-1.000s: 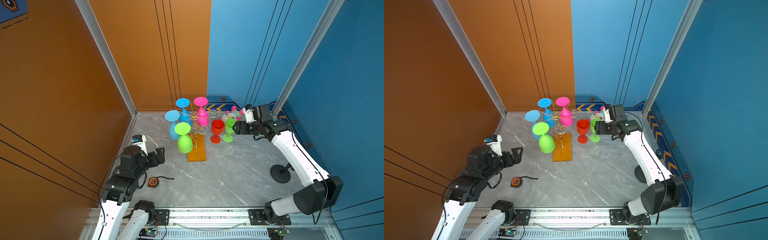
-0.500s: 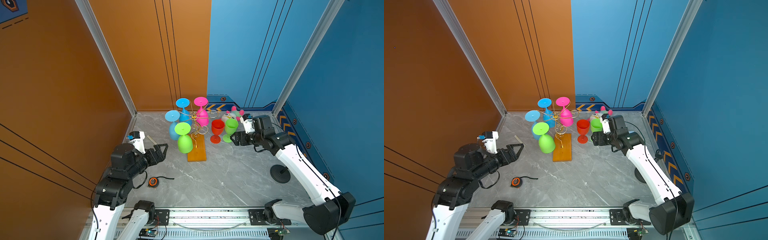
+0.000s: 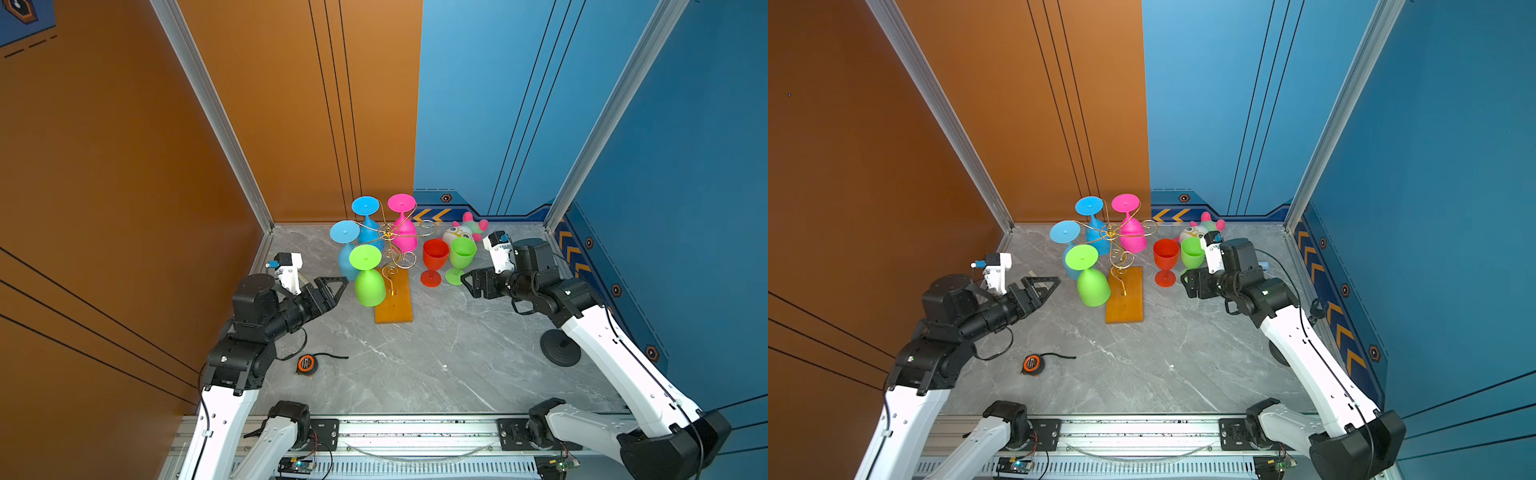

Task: Take the wine glass off the wine glass rack
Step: 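Open the right gripper and lift away while the left gripper reaches toward the rack, then close the left gripper on the foot of the lower green glass on the rack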

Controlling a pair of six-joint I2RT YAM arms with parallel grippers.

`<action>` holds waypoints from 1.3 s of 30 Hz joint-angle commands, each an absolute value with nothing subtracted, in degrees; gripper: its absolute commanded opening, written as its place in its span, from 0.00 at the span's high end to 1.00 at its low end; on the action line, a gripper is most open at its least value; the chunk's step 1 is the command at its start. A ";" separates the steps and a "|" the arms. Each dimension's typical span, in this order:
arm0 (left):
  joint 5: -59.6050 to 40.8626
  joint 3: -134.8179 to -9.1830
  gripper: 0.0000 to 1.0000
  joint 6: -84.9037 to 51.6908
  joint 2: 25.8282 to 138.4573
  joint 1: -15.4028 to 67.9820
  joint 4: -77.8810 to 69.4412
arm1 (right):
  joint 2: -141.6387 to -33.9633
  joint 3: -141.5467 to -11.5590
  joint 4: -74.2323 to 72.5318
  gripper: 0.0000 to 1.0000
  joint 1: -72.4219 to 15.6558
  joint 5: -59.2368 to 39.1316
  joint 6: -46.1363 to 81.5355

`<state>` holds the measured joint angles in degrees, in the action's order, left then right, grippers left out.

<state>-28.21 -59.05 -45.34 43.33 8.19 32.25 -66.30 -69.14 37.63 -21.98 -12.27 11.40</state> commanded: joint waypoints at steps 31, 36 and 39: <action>-35.95 -57.70 0.59 -53.15 54.16 7.69 11.74 | -65.74 -68.03 36.21 0.14 -26.49 -10.90 12.35; -36.17 -57.83 0.65 -53.70 54.97 7.82 11.29 | -65.49 -67.61 36.12 0.14 -26.63 -10.72 12.40; -36.53 -57.92 0.68 -54.13 55.50 7.74 9.34 | -65.35 -67.34 35.95 0.14 -26.63 -10.73 12.66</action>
<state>-35.03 -57.47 -53.87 55.16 8.19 12.58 -66.30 -68.31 37.19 -26.33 -11.77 11.88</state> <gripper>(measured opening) 0.328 0.859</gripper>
